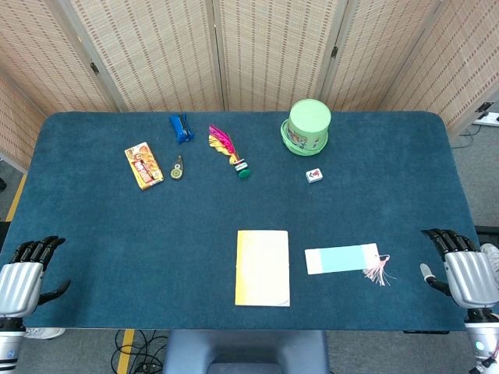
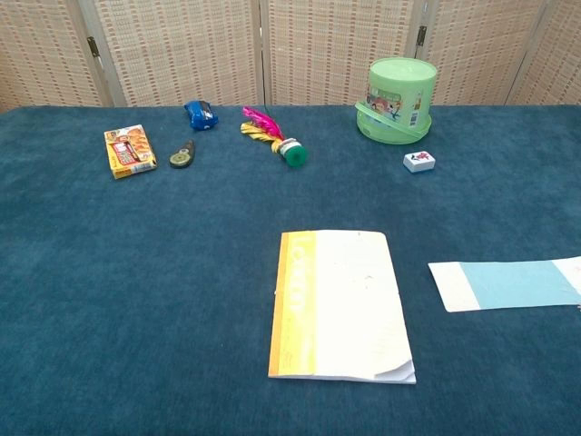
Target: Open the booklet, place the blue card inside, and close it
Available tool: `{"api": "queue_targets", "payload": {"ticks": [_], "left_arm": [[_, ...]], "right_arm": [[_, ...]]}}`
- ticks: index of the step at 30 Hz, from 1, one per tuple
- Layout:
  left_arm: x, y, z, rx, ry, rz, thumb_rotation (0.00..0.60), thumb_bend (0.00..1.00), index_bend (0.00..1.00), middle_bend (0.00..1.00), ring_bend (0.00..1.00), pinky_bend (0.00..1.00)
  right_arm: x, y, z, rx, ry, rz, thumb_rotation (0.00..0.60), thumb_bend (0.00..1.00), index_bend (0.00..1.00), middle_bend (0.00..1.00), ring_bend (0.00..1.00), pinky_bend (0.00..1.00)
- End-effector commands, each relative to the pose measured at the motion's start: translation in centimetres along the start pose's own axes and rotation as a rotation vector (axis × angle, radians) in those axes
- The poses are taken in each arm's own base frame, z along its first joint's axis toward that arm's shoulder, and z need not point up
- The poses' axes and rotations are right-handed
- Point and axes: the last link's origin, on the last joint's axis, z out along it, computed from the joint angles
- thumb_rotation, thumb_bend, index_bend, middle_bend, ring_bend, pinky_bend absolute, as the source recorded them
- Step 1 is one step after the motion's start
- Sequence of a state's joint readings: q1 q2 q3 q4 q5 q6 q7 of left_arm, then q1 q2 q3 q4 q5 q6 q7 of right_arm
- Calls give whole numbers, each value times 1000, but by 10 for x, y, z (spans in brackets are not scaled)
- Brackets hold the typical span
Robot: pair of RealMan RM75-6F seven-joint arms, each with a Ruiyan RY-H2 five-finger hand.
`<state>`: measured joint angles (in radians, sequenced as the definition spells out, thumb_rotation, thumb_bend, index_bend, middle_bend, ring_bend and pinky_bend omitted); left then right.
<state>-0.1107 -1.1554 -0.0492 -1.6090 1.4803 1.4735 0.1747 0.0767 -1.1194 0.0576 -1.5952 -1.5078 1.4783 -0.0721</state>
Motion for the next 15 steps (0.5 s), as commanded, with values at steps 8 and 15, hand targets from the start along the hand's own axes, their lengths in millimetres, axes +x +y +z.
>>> {"api": "queue_targets", "payload": {"ticks": [8, 15], "left_arm": [[0, 1, 0, -8, 24, -11, 600, 221, 213, 205, 219, 198], [3, 0, -3, -9, 30, -20, 600, 221, 213, 205, 219, 198]], "right_arm": [[-1, -3, -2, 33, 16, 6, 600, 260, 230, 244, 202, 277], [-7, -17, 1, 152, -10, -18, 600, 261, 230, 247, 202, 277]]}}
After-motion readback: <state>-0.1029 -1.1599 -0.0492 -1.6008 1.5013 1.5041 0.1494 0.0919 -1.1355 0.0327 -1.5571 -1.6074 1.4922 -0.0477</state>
